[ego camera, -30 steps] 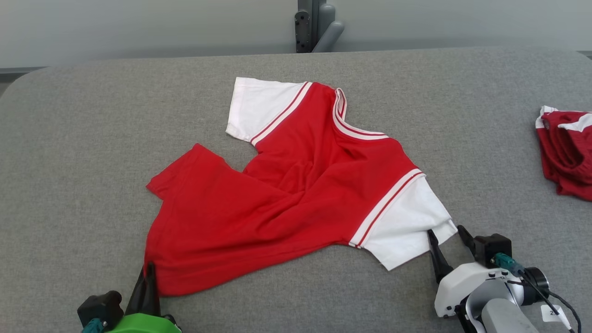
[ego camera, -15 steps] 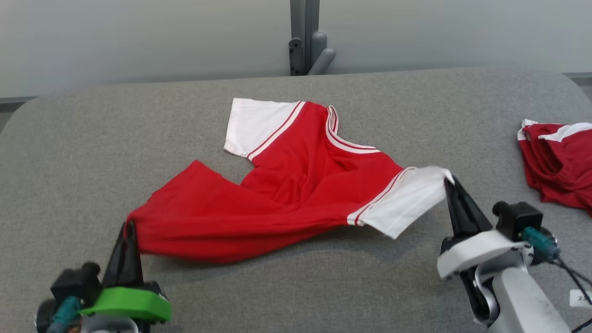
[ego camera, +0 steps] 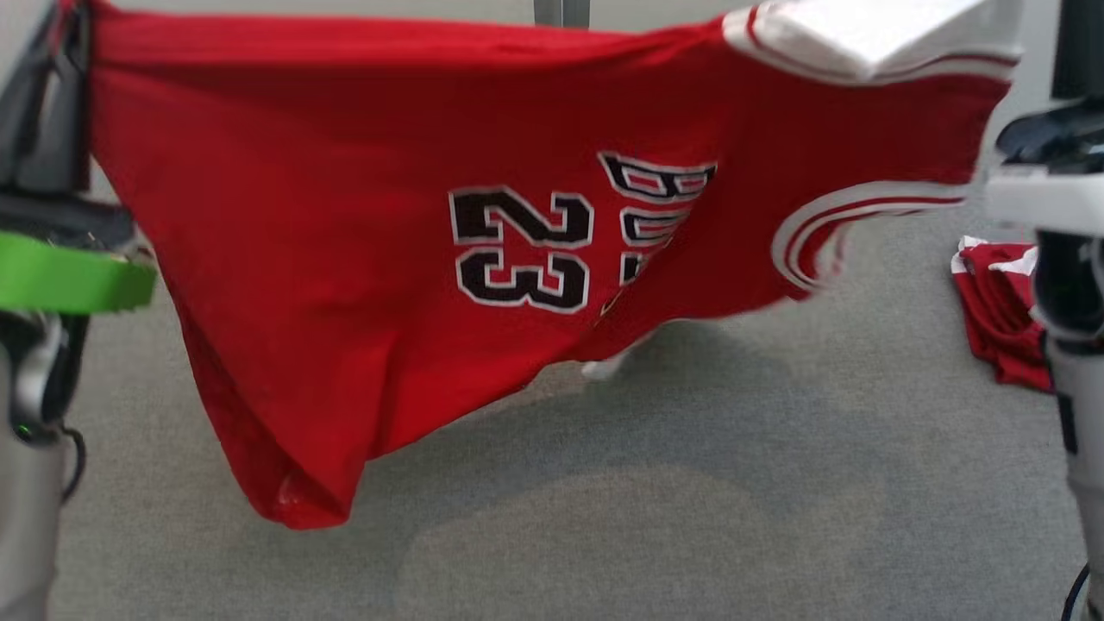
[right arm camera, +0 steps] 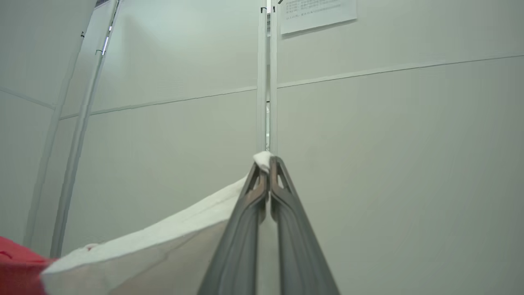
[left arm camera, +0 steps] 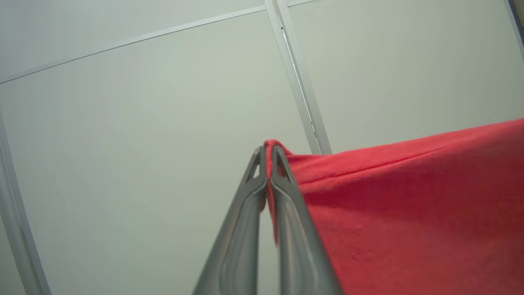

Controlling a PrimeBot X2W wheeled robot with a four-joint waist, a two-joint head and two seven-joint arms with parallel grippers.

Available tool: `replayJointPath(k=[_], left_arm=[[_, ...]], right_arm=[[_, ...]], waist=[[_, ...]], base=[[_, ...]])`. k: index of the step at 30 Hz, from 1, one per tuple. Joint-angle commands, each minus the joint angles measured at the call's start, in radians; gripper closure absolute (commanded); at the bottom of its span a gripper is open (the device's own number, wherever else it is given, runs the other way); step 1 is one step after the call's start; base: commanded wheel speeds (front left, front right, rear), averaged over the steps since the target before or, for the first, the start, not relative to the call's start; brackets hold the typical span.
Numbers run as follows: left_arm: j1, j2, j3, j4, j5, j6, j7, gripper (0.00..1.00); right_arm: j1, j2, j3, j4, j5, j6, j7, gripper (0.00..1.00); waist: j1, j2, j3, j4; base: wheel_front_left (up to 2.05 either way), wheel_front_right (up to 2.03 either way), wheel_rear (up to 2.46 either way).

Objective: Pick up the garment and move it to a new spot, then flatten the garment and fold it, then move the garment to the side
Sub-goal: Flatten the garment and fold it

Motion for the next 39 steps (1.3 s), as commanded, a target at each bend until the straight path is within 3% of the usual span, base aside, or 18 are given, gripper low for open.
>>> replayJointPath(k=[1, 3, 6, 14, 20, 22, 25, 31, 35, 39], left_arm=[[-0.067, 0.032, -0.011, -0.002, -0.038, 0.000, 0.036, 1.00], [-0.148, 0.083, -0.043, 0.003, -0.045, 0.000, 0.086, 1.00], [-0.244, 0.103, -0.076, 0.040, -0.082, 0.001, 0.127, 1.00], [-0.486, 0.084, -0.211, 0.232, -0.084, 0.001, 0.133, 1.00], [-0.813, 0.095, -0.297, 0.419, -0.044, 0.001, 0.056, 1.00], [-0.958, 0.100, -0.327, 0.488, -0.017, 0.001, -0.022, 1.00], [-1.042, 0.115, -0.374, 0.550, -0.036, 0.001, -0.073, 1.00], [-0.972, 0.141, -0.455, 0.647, -0.113, 0.001, -0.106, 1.00], [-0.805, 0.141, -0.476, 0.721, -0.208, 0.001, -0.121, 1.00], [-0.552, 0.093, -0.457, 0.743, -0.287, 0.001, -0.122, 1.00]], right_arm=[[-0.063, -0.021, -0.009, -0.016, -0.008, -0.001, 0.020, 1.00], [-0.137, -0.035, -0.010, -0.015, -0.017, -0.001, 0.048, 1.00], [-0.230, -0.048, -0.004, 0.027, -0.026, -0.001, 0.099, 1.00], [-0.481, -0.077, 0.096, 0.191, -0.100, -0.001, 0.190, 1.00], [-0.806, -0.093, 0.087, 0.390, -0.216, -0.002, 0.145, 1.00], [-0.936, -0.085, 0.037, 0.471, -0.271, -0.001, 0.076, 1.00], [-0.991, -0.079, 0.009, 0.524, -0.289, -0.001, 0.026, 1.00], [-0.852, -0.087, 0.035, 0.553, -0.232, -0.001, -0.012, 1.00], [-0.601, -0.087, 0.094, 0.530, -0.151, -0.001, -0.020, 1.00], [-0.306, -0.068, 0.095, 0.473, -0.099, -0.001, -0.019, 1.00]], waist=[[0.0000, 0.0025, 0.046, 0.011], [0.0000, 0.0025, 0.083, 0.013], [0.0000, 0.0025, 0.149, 0.019], [0.0000, 0.0025, 0.418, 0.019], [0.0000, 0.0025, 0.576, -0.013], [0.0000, 0.0025, 0.597, -0.031], [0.0000, 0.0025, 0.587, -0.047], [0.0000, 0.0025, 0.554, -0.064], [0.0000, 0.0025, 0.520, -0.070], [0.0000, 0.0025, 0.469, -0.072]], base=[[0.00, 0.00, 0.00], [0.00, 0.00, 0.00], [0.00, 0.00, 0.00], [0.00, 0.00, 0.00], [0.00, 0.00, 0.00], [0.00, 0.00, 0.00], [0.00, 0.00, 0.00], [0.00, 0.00, 0.00], [0.00, 0.00, 0.00], [0.00, 0.00, 0.00]])
